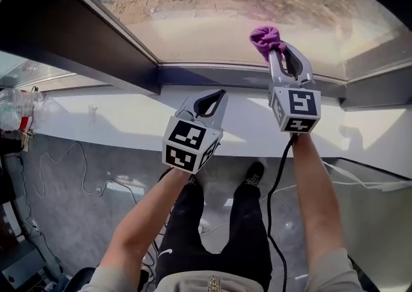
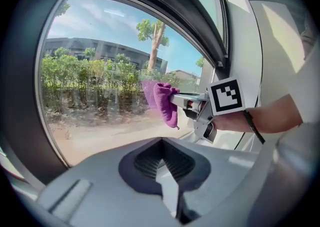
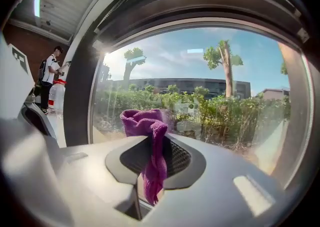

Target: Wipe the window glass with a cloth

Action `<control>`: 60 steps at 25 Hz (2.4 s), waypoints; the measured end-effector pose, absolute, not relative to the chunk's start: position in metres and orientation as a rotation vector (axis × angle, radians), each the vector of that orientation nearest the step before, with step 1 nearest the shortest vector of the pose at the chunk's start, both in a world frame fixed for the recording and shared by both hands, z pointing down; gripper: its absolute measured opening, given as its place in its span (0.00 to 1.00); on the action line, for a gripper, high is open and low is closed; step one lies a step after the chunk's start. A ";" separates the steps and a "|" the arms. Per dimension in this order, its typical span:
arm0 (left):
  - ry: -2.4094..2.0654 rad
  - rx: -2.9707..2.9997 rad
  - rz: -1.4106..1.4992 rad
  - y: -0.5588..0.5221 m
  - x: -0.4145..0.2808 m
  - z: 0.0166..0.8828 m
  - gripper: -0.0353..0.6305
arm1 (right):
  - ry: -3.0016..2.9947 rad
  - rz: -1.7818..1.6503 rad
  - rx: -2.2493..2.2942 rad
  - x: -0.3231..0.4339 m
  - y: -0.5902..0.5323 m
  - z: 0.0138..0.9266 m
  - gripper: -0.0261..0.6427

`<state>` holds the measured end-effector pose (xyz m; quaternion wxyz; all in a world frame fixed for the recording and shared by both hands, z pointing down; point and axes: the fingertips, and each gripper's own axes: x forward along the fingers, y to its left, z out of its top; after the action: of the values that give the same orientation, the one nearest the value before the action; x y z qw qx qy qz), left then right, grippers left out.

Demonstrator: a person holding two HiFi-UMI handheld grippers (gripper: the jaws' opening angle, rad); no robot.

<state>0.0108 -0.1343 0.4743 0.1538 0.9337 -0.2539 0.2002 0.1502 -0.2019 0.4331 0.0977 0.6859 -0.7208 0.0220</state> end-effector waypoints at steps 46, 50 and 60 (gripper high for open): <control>-0.343 2.801 0.759 -0.052 0.288 0.499 0.05 | -0.949 0.540 3.094 0.579 -0.032 0.515 0.17; -0.347 2.794 0.769 -0.057 0.276 0.509 0.05 | -0.952 0.594 3.042 0.584 -0.035 0.532 0.17; -0.357 2.796 0.711 -0.072 0.242 0.508 0.05 | -1.428 0.488 2.756 0.504 -0.070 0.522 0.17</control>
<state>0.2422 -0.0720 0.5079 0.1169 0.9552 -0.1219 0.2430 0.5037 -0.0695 0.5220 -0.0002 0.8770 -0.4546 0.1554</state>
